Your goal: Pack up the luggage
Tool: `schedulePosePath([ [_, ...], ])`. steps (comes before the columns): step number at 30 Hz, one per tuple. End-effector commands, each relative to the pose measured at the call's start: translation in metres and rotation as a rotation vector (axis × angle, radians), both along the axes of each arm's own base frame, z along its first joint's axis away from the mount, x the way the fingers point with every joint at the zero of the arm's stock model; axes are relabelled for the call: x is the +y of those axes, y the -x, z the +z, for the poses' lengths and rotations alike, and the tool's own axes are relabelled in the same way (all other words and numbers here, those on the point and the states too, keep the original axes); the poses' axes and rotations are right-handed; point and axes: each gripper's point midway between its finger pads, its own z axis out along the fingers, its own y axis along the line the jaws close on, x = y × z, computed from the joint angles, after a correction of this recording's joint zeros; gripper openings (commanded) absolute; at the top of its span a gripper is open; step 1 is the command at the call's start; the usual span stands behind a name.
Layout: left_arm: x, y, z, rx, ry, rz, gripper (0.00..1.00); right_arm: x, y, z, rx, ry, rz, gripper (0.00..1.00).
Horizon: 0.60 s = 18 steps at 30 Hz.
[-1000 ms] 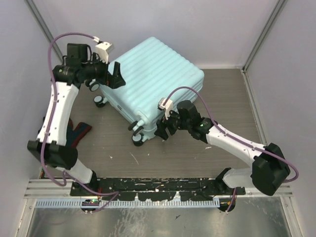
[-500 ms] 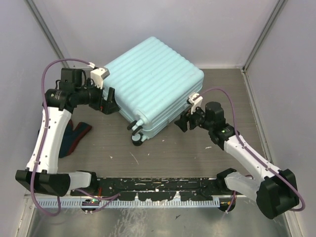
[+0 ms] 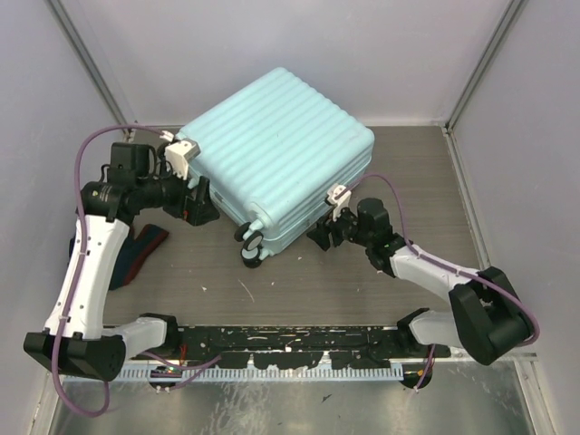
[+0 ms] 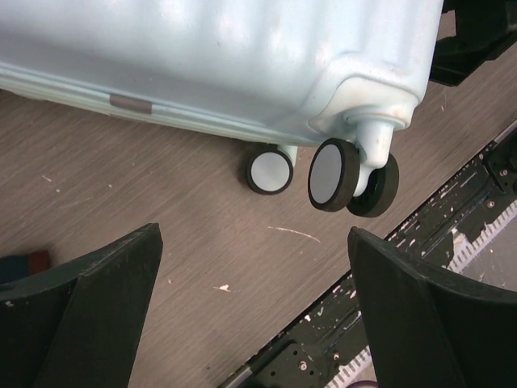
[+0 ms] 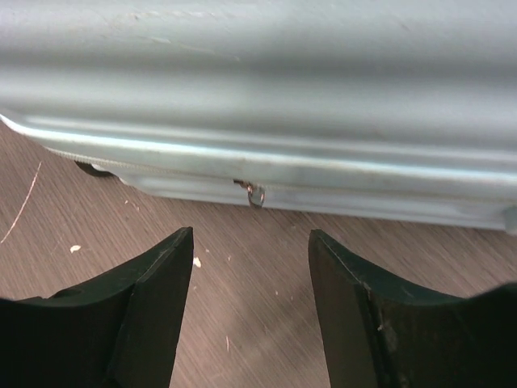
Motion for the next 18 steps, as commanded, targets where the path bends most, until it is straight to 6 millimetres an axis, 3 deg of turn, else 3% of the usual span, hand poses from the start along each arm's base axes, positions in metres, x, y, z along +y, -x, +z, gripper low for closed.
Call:
schedulePosePath([
  [1, -0.001, 0.013, 0.004, -0.019, 0.019, -0.009, 0.98, 0.017, -0.024, 0.035, -0.18, -0.052, -0.013, 0.62],
  [9, 0.0, 0.029, -0.009, 0.008, 0.005, -0.038, 1.0, 0.033, -0.035, 0.025, -0.203, -0.048, -0.03, 0.5],
  [13, -0.007, 0.045, -0.023, 0.028, 0.0, -0.114, 0.99, 0.039, -0.04, 0.026, -0.214, -0.047, -0.048, 0.34],
  [18, -0.019, 0.055, -0.036, -0.013, -0.054, -0.191, 1.0, 0.043, -0.043, 0.031, -0.227, -0.049, -0.067, 0.02],
])
